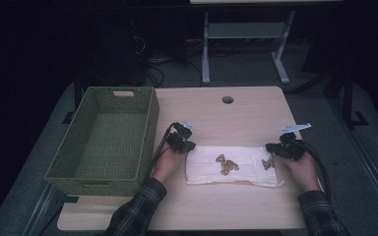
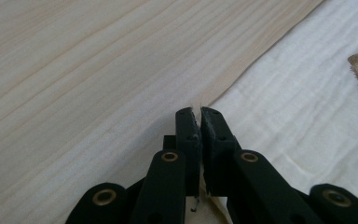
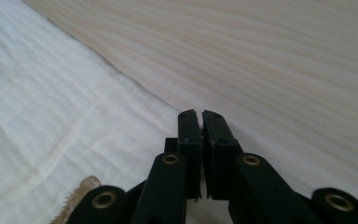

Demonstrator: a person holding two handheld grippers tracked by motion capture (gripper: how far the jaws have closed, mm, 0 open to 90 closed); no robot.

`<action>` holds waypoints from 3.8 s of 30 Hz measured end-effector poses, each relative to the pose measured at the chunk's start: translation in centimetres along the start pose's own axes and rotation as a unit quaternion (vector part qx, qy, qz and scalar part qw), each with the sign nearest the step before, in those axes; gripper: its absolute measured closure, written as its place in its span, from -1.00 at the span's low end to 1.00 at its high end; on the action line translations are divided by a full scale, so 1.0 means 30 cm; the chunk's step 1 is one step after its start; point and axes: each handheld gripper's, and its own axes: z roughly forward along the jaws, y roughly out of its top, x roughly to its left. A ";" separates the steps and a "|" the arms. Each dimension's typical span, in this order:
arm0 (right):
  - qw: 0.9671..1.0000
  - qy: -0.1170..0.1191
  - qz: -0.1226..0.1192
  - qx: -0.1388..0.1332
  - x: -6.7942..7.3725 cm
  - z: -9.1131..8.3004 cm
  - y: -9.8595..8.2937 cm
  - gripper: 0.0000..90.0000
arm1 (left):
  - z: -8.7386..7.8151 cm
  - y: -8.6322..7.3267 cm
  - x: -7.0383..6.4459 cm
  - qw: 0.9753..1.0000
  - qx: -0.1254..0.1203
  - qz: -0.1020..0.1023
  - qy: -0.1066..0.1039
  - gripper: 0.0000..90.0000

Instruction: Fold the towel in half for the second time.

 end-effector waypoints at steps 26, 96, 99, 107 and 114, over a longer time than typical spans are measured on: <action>0.994 0.020 -0.045 -0.093 0.062 -0.186 0.027 0.91 | -0.254 0.003 -0.073 0.994 -0.099 0.049 0.022 0.90; 0.993 0.047 -0.070 -0.085 0.187 -0.278 -0.216 0.81 | -0.275 -0.238 -0.245 0.995 -0.064 0.079 -0.017 0.73; 0.994 0.051 -0.060 -0.079 0.182 -0.283 -0.229 0.70 | -0.291 -0.242 -0.245 0.995 -0.071 0.066 -0.029 0.60; 0.991 0.051 -0.058 -0.113 0.194 -0.350 -0.186 0.55 | -0.391 -0.184 -0.226 0.989 -0.130 0.057 -0.043 0.45; 0.990 0.049 -0.059 -0.114 0.186 -0.337 -0.149 0.56 | -0.330 -0.078 -0.180 0.987 -0.145 0.050 -0.039 0.46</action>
